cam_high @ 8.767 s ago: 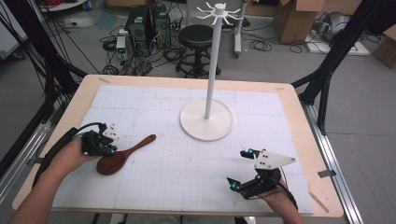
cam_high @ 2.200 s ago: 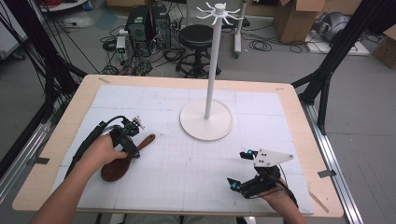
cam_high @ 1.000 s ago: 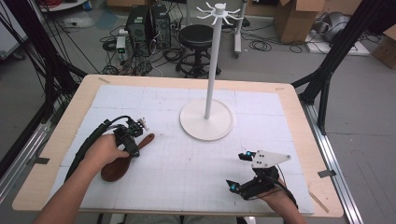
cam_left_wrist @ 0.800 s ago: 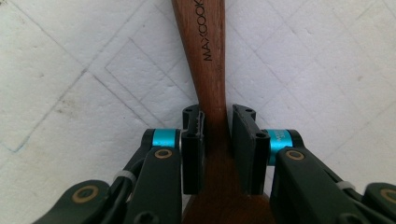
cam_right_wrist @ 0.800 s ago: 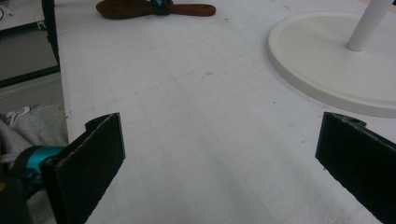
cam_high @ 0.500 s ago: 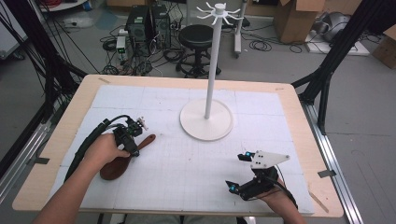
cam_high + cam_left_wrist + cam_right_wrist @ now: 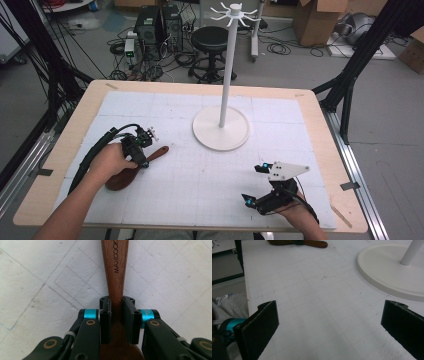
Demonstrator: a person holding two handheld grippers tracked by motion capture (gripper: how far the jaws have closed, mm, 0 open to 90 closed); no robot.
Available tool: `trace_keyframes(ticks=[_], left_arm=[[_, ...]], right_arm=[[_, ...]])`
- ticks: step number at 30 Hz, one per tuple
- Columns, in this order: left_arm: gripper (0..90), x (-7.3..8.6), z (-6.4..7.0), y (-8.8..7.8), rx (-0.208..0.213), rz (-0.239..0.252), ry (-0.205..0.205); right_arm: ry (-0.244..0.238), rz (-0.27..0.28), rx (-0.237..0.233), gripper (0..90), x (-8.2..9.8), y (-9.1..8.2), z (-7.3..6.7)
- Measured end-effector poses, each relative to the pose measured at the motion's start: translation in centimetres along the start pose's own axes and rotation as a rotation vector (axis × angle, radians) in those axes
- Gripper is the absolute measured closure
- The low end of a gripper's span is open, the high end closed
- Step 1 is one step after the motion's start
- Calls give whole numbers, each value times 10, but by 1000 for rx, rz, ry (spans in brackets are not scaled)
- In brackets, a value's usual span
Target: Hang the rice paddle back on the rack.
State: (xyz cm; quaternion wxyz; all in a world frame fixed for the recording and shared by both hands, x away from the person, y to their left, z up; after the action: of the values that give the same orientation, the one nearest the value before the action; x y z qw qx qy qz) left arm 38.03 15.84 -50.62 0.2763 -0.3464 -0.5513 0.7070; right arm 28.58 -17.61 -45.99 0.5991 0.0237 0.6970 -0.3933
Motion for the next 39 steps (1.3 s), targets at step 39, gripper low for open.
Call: trace_keyframes(ticks=[39], left_arm=[[775,24,15,-63,87,232,159]], right_arm=[[5,-3,-2,5,2,-2,-1]])
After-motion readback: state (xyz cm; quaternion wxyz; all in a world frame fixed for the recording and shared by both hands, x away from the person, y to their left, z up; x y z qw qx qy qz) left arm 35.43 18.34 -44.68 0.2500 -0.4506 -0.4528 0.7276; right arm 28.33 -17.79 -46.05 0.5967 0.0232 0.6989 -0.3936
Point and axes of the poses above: each handheld gripper's, and its own axes: y roughly forward along the jaws, x roughly out of its underside, z roughly to its right, the point moved 10 cm from there along y, roughly forward along the jaws, and after that the axes turned 7 degrees about x, right-handed, at the moved point
